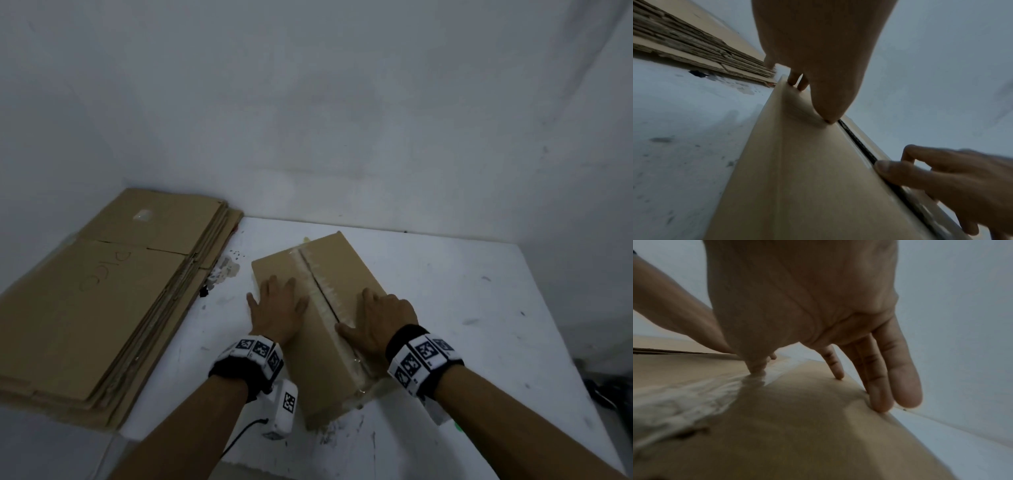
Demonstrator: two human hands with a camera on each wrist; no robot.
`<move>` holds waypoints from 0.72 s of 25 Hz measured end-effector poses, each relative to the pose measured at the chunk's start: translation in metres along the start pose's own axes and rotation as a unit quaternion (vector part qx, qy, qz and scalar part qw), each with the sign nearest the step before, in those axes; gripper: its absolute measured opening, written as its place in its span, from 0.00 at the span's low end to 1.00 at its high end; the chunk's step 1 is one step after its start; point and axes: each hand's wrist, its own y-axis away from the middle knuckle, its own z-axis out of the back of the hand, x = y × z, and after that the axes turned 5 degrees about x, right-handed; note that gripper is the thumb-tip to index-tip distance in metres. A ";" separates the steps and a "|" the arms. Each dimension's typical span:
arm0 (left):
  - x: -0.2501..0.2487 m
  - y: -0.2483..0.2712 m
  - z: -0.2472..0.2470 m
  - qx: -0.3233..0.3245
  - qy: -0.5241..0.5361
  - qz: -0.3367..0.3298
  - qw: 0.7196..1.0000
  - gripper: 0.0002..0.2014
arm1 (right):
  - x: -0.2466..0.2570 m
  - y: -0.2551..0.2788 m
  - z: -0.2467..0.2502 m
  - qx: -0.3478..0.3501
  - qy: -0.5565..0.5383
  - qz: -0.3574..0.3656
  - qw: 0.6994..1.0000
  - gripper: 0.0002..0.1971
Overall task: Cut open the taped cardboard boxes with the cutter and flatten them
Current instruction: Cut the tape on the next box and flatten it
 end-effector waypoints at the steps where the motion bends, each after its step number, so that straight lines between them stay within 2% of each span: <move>1: -0.006 0.001 -0.001 0.006 0.021 -0.001 1.000 0.35 | -0.001 0.002 0.003 0.002 -0.003 -0.003 1.000 0.42; 5: -0.025 0.002 0.004 0.038 0.114 0.001 0.993 0.51 | -0.017 0.012 0.026 0.031 -0.081 -0.025 0.996 0.40; 7: -0.030 0.002 0.005 0.057 0.123 -0.002 0.991 0.60 | -0.030 0.018 0.039 0.038 -0.140 -0.017 0.989 0.34; 9: -0.033 0.001 0.001 0.079 0.120 0.004 0.990 0.65 | -0.044 0.023 0.047 0.053 -0.221 0.005 0.974 0.27; 10: -0.033 0.000 -0.002 0.090 0.112 0.006 0.990 0.67 | -0.052 0.027 0.050 0.063 -0.289 0.002 0.955 0.27; 12: -0.035 -0.001 -0.008 0.104 0.085 0.008 0.991 0.68 | -0.071 0.031 0.051 0.065 -0.421 -0.020 0.904 0.27; 14: -0.036 -0.001 -0.011 0.116 0.066 0.013 0.991 0.67 | -0.090 0.030 0.045 0.025 -0.479 -0.037 0.876 0.22; 16: -0.037 -0.001 -0.009 0.109 0.090 -0.002 0.990 0.63 | -0.110 0.024 0.036 -0.049 -0.474 -0.062 0.877 0.17; 18: -0.036 0.001 0.001 0.073 0.174 -0.056 0.981 0.58 | -0.124 0.019 0.025 -0.102 -0.420 -0.114 0.894 0.13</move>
